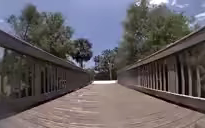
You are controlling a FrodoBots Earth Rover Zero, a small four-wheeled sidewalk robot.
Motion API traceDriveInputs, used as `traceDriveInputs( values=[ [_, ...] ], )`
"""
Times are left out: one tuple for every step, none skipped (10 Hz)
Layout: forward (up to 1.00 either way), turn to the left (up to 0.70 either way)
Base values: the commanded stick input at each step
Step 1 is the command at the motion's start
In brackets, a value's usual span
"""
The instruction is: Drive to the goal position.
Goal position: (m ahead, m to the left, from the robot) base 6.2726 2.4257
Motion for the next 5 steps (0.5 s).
traceDriveInputs(
  values=[
    [0.85, 0.00],
    [0.85, 0.00],
    [0.85, 0.00],
    [0.85, 0.00],
    [0.85, 0.00]
  ],
)
